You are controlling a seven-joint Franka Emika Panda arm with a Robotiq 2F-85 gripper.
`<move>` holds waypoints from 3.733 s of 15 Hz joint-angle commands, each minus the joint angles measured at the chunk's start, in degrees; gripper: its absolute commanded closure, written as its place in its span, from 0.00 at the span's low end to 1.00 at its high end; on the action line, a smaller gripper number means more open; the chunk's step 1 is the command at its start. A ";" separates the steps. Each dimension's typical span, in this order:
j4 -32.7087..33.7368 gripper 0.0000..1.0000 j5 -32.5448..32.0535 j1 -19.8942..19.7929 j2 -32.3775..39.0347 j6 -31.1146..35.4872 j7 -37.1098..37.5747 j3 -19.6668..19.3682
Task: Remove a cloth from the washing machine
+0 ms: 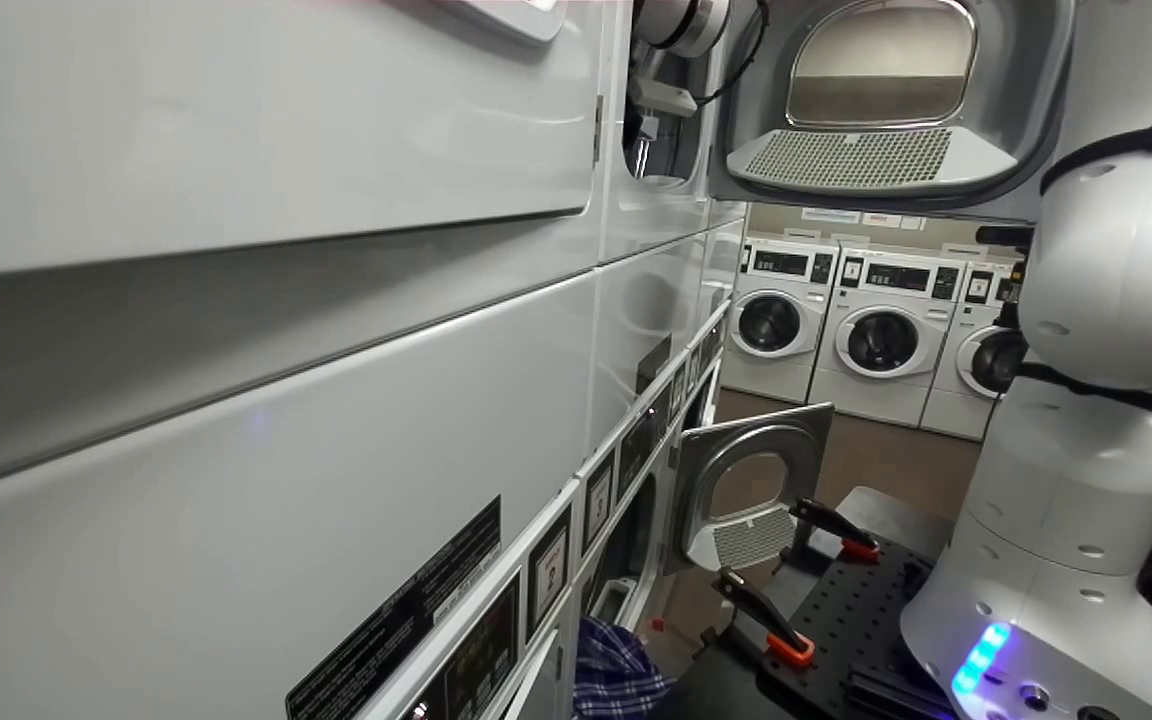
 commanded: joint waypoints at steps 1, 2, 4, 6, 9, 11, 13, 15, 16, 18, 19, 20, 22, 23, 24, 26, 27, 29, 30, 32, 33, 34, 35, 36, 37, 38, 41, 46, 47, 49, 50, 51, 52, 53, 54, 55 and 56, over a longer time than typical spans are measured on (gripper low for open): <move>6.75 0.00 3.20 -1.90 5.46 2.54 -2.69 2.63; 7.63 0.00 3.38 -2.36 6.55 3.04 -2.80 3.14; 8.58 0.00 3.10 -3.29 8.24 3.54 -2.97 3.91; 9.27 0.00 2.99 -4.27 9.83 4.48 -3.15 4.40; 11.18 0.00 3.26 -5.77 12.40 6.81 -2.62 5.07; 13.20 0.00 3.37 -6.71 14.13 8.49 -1.87 5.52; 14.88 0.00 3.64 -7.57 15.33 9.67 -1.83 6.14; 15.36 0.18 3.63 -8.31 15.90 10.56 -2.18 6.83; 15.35 0.26 3.48 -8.62 16.02 10.96 -2.45 7.13; 14.65 0.42 3.40 -9.00 15.94 11.72 -2.44 7.40; 14.29 0.49 3.33 -9.14 15.90 12.38 -2.34 7.50; 13.93 0.58 3.35 -9.30 15.76 12.87 -2.36 7.65; 13.54 0.73 3.29 -9.53 15.66 13.75 -2.03 7.68; 13.32 0.80 3.20 -9.62 15.55 14.19 -1.91 7.68; 13.07 0.88 3.25 -9.75 15.35 14.34 -1.92 7.74; 12.35 0.95 3.41 -9.92 14.77 14.79 -1.73 7.76; 11.87 0.96 3.64 -10.06 14.38 14.99 -1.71 7.85; 10.91 0.93 3.70 -10.23 13.41 14.96 -1.39 7.79; 10.58 0.95 3.02 -9.97 12.94 14.61 -0.38 7.22; 9.95 0.93 0.74 -9.14 11.52 12.27 2.93 5.27; 9.41 0.93 0.49 -9.18 10.43 11.24 3.72 4.89; 8.88 0.93 0.38 -9.23 9.39 10.42 4.30 4.57; 8.19 0.93 0.16 -9.26 7.91 8.90 4.58 4.19; 7.55 0.93 -0.18 -9.21 6.48 7.35 4.86 3.72; 6.84 0.93 -0.05 -9.35 4.72 5.34 4.56 3.45; 6.32 0.93 0.52 -9.50 3.26 3.65 4.11 3.27; 5.03 0.93 1.01 -9.44 -1.69 -2.75 3.54 1.89; 3.92 0.93 -2.02 -9.02 -8.96 -13.96 3.59 -1.56; 3.79 0.93 -3.46 -9.10 -10.41 -15.34 3.50 -2.37; 3.96 0.94 -6.09 -9.24 -12.98 -18.91 3.03 -3.83; 3.89 0.93 -7.42 -9.25 -14.24 -20.75 2.78 -4.50; 3.82 0.93 -8.81 -9.31 -15.38 -23.14 2.34 -5.16; 3.88 0.93 -10.30 -9.33 -16.19 -25.57 2.17 -5.76; 3.94 0.93 -11.48 -9.40 -16.79 -28.71 1.57 -6.35; 3.75 0.93 -12.50 -9.41 -17.48 -31.68 1.04 -6.85; 3.63 0.93 -13.73 -9.40 -18.04 -34.53 0.56 -7.24; 3.63 0.93 -14.59 -9.39 -18.47 -37.72 -0.66 -7.65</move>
